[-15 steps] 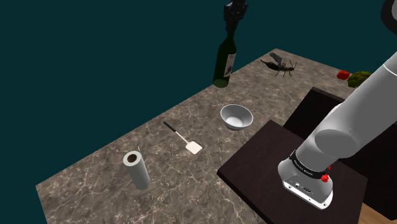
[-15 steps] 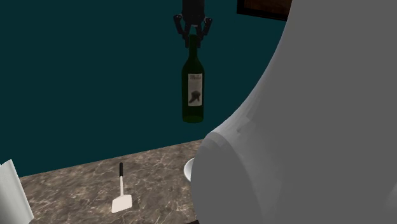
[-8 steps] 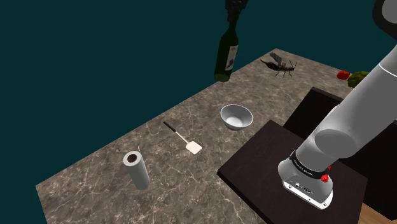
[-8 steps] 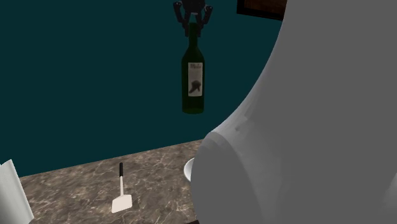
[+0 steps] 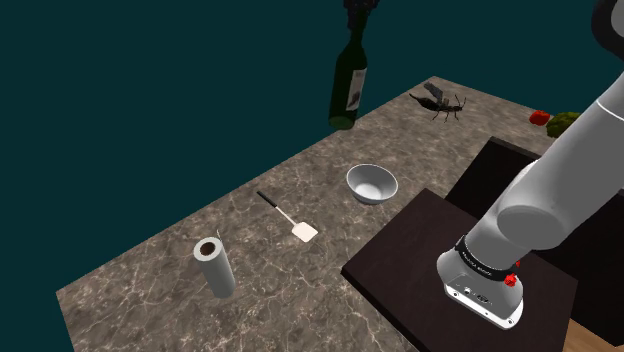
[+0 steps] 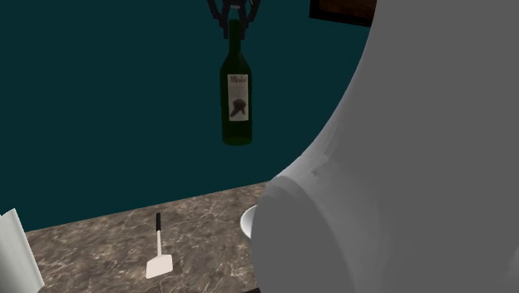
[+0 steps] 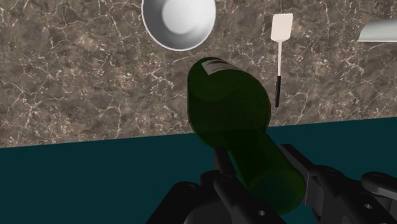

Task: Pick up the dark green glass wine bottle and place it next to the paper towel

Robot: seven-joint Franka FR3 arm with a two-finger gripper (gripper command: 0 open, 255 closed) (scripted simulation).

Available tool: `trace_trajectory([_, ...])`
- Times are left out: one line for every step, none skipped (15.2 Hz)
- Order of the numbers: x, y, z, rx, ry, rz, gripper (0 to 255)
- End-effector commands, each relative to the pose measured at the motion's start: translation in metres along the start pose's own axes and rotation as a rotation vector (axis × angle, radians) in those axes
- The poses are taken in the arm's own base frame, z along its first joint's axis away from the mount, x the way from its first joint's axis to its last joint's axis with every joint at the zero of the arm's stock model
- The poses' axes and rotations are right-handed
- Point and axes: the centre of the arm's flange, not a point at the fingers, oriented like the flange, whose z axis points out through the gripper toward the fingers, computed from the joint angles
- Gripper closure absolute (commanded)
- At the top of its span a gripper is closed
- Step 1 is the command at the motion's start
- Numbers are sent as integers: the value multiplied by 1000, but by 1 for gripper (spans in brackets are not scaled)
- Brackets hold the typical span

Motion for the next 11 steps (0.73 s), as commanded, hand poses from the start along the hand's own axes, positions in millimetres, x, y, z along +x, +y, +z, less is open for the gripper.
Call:
trace_trajectory([-4,-28,0,0,0,2,255])
trace_trajectory([-6,-41,0,0,0,2,255])
trace_trajectory([-7,-54,0,0,0,2,255])
trace_trajectory([-8,-67,0,0,0,2,255])
trace_trajectory([-10,-80,-1,0,0,2,255])
trace_trajectory([-11,-93,-1,0,0,2,255])
trace_trajectory([-13,-106,-1,0,0,2,255])
trace_trajectory([-14,-120,-1,0,0,2,255])
trace_trajectory([-15,-133,-1,0,0,2,255])
trace_trajectory([-17,-146,-1,0,0,2,255])
trace_trajectory([-18,-159,-1,0,0,2,255])
